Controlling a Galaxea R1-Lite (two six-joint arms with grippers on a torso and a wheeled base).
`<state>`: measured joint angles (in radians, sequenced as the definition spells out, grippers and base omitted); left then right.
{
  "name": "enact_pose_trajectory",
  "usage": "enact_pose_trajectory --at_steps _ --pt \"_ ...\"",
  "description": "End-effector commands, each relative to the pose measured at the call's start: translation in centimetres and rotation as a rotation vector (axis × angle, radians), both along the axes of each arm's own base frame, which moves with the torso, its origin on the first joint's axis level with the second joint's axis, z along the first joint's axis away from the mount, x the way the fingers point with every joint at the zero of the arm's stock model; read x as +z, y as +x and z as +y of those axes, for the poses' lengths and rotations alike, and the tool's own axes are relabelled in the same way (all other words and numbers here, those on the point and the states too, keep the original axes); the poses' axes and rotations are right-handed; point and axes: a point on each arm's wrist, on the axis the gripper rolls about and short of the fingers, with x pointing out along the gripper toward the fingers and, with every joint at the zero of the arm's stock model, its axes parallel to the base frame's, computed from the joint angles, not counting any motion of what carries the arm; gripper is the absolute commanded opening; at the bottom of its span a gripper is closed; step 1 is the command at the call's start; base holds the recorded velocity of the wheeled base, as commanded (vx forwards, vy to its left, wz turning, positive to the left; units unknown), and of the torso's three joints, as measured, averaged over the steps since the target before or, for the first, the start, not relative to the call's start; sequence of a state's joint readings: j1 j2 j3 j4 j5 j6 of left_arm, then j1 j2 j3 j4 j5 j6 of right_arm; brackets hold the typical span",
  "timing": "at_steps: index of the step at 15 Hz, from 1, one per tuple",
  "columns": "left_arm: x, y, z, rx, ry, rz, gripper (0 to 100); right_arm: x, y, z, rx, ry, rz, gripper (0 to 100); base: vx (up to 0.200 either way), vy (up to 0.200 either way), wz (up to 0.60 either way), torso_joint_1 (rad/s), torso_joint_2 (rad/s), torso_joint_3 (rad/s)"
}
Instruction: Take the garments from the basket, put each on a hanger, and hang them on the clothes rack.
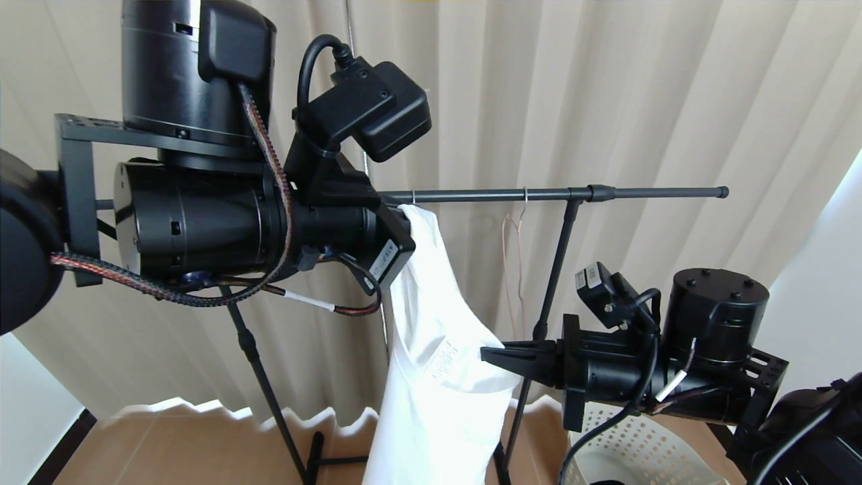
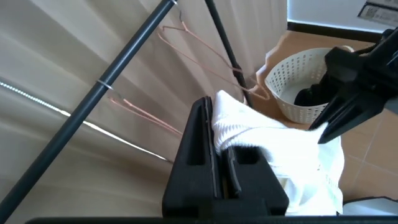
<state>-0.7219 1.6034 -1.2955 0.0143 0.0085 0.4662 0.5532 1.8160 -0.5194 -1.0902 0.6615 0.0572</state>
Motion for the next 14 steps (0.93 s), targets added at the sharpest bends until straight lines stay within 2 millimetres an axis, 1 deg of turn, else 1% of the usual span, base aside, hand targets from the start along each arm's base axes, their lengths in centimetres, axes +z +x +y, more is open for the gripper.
enact_pose_trajectory --at_steps 1,3,4,6,9,10,11,12,14 --pt "0.2 -0.3 0.9 0.067 -0.019 0.005 0 1.0 -0.4 -0.3 -0.014 0.013 -0.038 0 0.0 0.0 0.0 0.0 0.0 0.0" --pt "0.2 -0.2 0.9 0.11 -0.034 0.017 0 1.2 -0.4 -0.4 -0.049 -0.004 -0.077 0 0.0 0.0 0.0 0.0 0.0 0.0" --pt "0.1 -0.2 1.0 0.138 -0.036 0.023 0 1.1 -0.3 -0.4 -0.109 -0.038 -0.131 0 0.0 0.0 0.0 0.0 0.0 0.0" --pt "0.0 -0.5 1.3 0.166 -0.039 0.029 0 1.2 -0.3 0.0 -0.218 -0.091 -0.204 0 0.0 0.0 0.0 0.0 0.0 0.0" --pt "-0.8 -0.6 1.4 0.179 -0.036 0.06 0 1.7 -0.3 0.6 -0.302 -0.113 -0.254 0 0.0 0.0 0.0 0.0 0.0 0.0" --pt "-1.4 -0.8 1.7 0.206 -0.004 0.085 0 2.1 -0.3 1.0 -0.355 -0.117 -0.27 0 0.0 0.0 0.0 0.0 0.0 0.0" --pt "-1.7 -0.9 1.8 0.214 0.007 0.098 0 2.2 -0.2 1.0 -0.373 -0.117 -0.274 0 0.0 0.0 0.0 0.0 0.0 0.0" --pt "-2.8 -1.2 2.0 0.233 0.036 0.169 0 2.6 0.0 1.3 -0.427 -0.118 -0.29 0 0.0 0.0 0.0 0.0 0.0 0.0" --pt "-4.6 -1.5 2.3 0.288 0.03 0.292 0 3.2 0.1 1.7 -0.506 -0.144 -0.345 0 0.0 0.0 0.0 0.0 0.0 0.0"
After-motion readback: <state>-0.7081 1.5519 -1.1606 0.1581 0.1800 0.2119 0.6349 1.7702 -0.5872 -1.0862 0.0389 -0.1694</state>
